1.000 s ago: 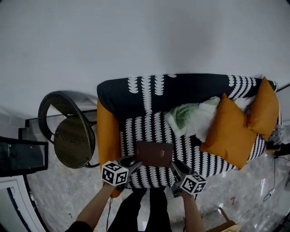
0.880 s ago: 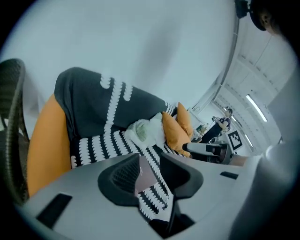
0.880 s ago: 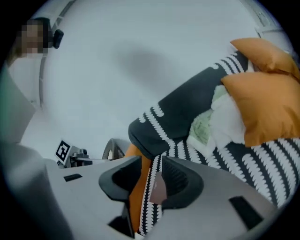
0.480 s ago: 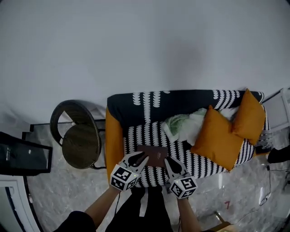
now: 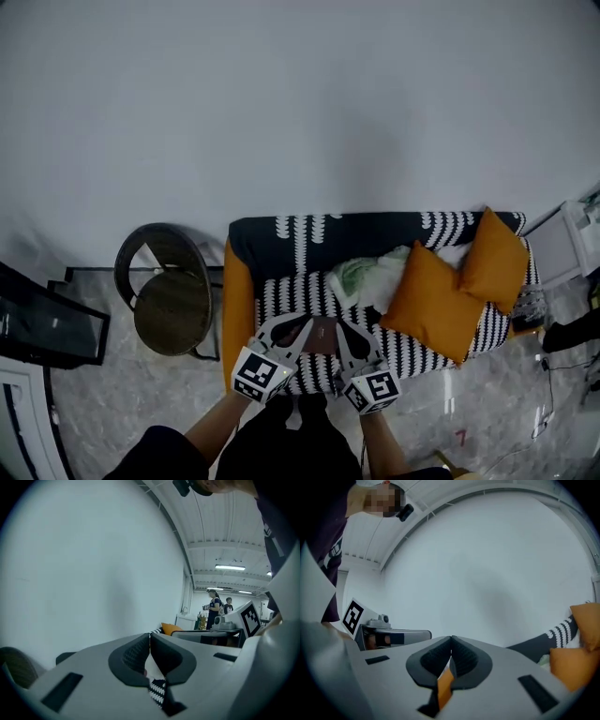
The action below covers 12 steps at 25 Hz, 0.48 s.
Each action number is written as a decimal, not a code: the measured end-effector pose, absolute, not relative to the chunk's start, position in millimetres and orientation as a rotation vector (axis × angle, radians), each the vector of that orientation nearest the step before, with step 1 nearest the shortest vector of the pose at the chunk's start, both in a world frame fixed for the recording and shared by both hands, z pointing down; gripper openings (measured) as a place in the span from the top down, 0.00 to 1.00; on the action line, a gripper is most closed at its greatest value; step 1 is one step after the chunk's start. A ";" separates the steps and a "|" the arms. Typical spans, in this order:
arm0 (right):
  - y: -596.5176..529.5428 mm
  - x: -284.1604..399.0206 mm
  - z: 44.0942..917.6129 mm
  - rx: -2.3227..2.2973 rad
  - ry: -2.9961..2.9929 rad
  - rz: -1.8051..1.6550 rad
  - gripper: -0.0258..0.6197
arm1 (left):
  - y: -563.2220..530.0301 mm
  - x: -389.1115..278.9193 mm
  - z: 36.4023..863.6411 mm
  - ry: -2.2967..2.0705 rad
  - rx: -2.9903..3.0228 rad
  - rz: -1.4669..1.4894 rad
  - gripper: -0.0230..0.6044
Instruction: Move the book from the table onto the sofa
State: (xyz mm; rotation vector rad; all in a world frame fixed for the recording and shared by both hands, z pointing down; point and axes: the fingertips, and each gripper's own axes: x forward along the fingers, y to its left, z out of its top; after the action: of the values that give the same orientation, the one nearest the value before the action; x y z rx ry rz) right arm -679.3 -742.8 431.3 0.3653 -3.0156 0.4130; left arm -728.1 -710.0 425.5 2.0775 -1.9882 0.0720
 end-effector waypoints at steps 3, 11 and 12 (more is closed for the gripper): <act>-735.5 -675.4 404.9 0.361 -3.062 0.358 0.92 | -708.0 -719.7 403.8 -2.017 2.104 0.068 0.94; -726.4 -663.2 337.4 0.347 -3.188 0.170 0.93 | -713.7 -700.6 349.4 -2.108 2.184 0.013 0.94; -727.8 -662.5 331.3 0.349 -3.197 0.153 0.93 | -714.8 -699.3 343.1 -2.116 2.197 0.006 0.94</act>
State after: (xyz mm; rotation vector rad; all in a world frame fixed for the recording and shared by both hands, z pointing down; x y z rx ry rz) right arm -662.5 -727.8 331.3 0.3493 -3.1971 0.1525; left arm -699.3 -714.8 343.1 2.1968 -2.1161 0.0063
